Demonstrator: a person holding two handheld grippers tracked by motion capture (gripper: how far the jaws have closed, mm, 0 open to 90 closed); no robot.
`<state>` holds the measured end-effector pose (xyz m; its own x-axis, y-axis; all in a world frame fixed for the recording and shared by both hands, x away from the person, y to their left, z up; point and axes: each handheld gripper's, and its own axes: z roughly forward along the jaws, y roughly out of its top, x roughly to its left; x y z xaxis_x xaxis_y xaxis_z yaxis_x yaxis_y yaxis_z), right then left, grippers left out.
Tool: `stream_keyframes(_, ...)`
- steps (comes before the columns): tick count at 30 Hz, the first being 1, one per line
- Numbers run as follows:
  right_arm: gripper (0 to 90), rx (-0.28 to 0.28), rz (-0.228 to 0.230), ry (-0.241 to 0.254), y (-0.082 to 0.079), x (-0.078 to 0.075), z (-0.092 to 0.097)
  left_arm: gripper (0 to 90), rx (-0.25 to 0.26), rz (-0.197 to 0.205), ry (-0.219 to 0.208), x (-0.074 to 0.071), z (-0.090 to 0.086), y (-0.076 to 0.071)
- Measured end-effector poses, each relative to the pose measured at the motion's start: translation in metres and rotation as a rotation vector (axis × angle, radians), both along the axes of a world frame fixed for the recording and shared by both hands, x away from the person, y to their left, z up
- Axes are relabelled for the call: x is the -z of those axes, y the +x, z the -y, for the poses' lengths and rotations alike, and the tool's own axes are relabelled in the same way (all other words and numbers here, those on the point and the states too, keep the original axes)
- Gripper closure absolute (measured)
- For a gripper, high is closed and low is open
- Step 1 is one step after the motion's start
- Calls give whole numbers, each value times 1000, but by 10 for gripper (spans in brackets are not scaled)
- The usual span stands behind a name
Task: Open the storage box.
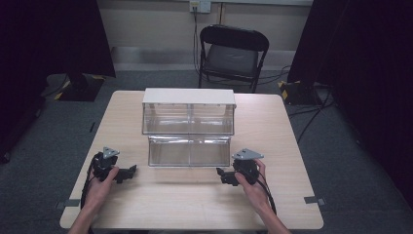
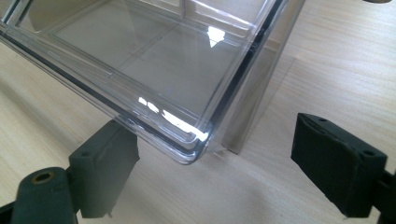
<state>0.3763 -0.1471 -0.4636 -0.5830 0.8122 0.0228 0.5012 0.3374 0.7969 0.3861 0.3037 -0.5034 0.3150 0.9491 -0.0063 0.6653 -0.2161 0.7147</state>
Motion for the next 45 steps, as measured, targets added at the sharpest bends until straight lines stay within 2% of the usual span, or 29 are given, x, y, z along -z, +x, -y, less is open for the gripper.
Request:
stream_keyframes(8,137,-21,10,34,-3,-4,0,3,0,1,2,0,0,0)
stream_keyframes(13,138,-9,13,34,-4,-4,-1,3,-1,1,2,0,0,0)
stream_keyframes(45,145,-17,31,24,-8,-6,1,2,0,1,2,0,0,0)
